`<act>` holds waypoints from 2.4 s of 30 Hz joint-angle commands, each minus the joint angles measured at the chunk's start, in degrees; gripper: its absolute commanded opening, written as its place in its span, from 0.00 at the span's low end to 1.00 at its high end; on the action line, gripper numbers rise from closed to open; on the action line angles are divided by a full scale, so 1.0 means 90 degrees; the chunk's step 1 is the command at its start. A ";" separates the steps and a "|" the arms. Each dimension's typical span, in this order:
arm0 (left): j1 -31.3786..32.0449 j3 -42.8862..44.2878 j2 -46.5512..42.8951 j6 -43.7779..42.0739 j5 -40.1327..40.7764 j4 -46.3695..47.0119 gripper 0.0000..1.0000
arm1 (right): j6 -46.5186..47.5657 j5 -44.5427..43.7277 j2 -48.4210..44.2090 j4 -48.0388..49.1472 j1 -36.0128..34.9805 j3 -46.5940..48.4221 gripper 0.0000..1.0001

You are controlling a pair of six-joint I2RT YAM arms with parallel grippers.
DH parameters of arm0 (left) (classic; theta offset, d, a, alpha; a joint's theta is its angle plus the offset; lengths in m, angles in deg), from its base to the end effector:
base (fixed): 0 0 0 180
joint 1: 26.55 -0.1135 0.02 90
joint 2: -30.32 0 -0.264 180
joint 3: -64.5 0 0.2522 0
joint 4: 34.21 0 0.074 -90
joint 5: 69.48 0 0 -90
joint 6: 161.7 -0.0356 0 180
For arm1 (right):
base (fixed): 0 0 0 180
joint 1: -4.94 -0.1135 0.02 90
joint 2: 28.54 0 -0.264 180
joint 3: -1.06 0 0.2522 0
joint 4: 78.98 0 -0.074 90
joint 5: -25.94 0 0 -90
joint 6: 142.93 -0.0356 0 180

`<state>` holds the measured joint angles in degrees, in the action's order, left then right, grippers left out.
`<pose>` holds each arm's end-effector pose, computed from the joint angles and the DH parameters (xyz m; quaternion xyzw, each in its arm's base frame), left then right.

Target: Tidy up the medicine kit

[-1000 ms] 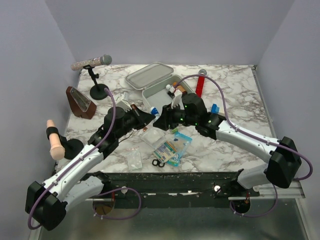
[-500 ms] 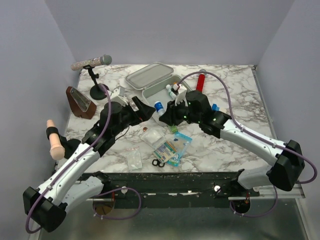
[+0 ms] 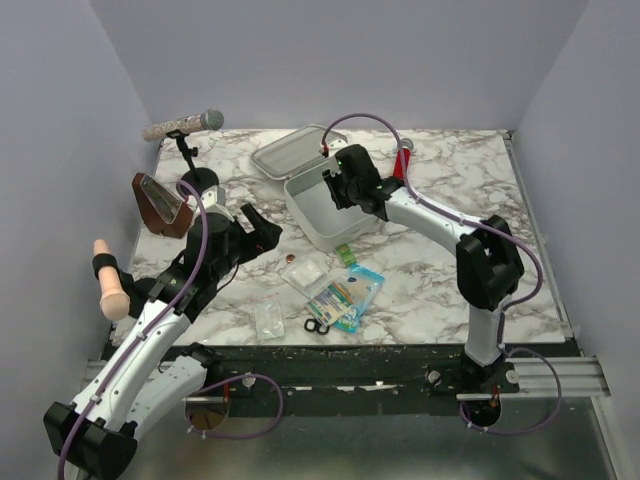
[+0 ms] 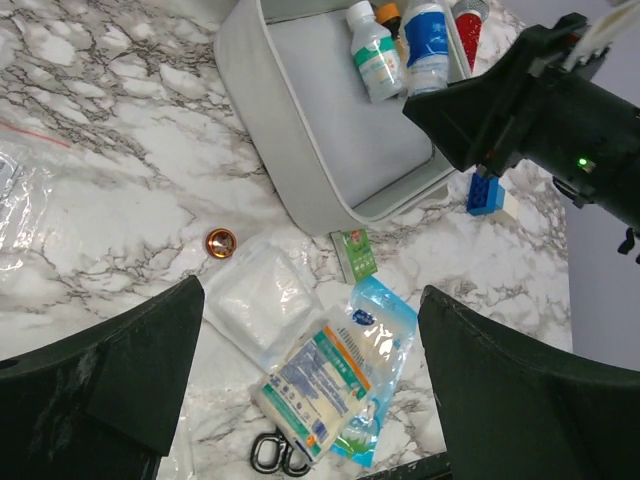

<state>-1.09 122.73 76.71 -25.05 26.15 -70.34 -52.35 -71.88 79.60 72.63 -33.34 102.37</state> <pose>0.1681 -0.0762 0.3114 -0.1805 0.8198 -0.2856 0.4623 0.3499 0.2699 0.2714 -0.2651 0.8458 0.0910 0.4539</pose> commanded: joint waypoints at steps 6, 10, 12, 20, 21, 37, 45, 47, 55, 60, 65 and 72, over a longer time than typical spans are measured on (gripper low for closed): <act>-0.0094 -0.0019 -0.0184 -0.0418 0.0312 -0.0405 0.97 | 0.0531 -0.0382 0.1392 -0.0727 0.0045 0.1316 0.38; -0.0103 -0.0028 -0.0077 -0.0477 0.0332 -0.0405 0.97 | 0.0522 -0.0440 0.1890 -0.0961 0.0064 0.1805 0.43; -0.0113 -0.0097 -0.0057 -0.0467 0.0312 -0.0337 0.97 | 0.0473 -0.0489 0.2076 -0.1040 0.0093 0.1971 0.45; -0.0123 -0.0205 0.0128 -0.0467 0.0214 -0.0278 0.97 | 0.0268 -0.0597 0.2341 -0.1187 0.0172 0.2333 0.74; -0.0123 -0.0214 0.0148 -0.0477 0.0205 -0.0249 0.97 | 0.0239 -0.0587 0.2292 -0.1138 0.0172 0.2333 0.76; -0.0142 -0.0439 0.0246 -0.0281 -0.0029 0.0064 0.96 | -0.0240 0.0175 0.1315 -0.0659 -0.0024 0.0741 0.29; -0.0142 -0.0439 0.0334 -0.0281 -0.0059 0.0025 0.96 | -0.0367 -0.0137 0.1949 -0.0806 0.0083 0.1170 0.29; -0.0152 -0.0381 0.0305 -0.0320 0.0009 -0.0102 0.96 | -0.0406 -0.0119 0.2066 -0.0796 0.0161 0.1297 0.30; -0.0162 -0.0332 0.0275 -0.0360 0.0234 -0.0278 0.96 | -0.0620 -0.0049 0.2574 -0.1000 0.0376 0.2127 0.32; -0.0191 -0.0322 0.0246 -0.0340 0.0400 -0.0415 0.96 | -0.0709 -0.0148 0.2429 -0.0865 0.0416 0.1992 0.32; -0.0211 -0.0312 0.0197 -0.0340 0.0507 -0.0434 0.96 | -0.0650 0.0613 0.1717 -0.0211 0.0357 0.1172 0.49; -0.0279 -0.0156 0.0314 -0.0048 0.1307 -0.1058 0.96 | -0.1001 0.0780 0.0575 0.0131 0.0220 0.0401 0.78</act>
<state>-2.75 119.10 79.40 -27.47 31.22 -75.00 -59.11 -67.05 92.65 69.61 -30.61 108.86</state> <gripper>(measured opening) 0.960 0.737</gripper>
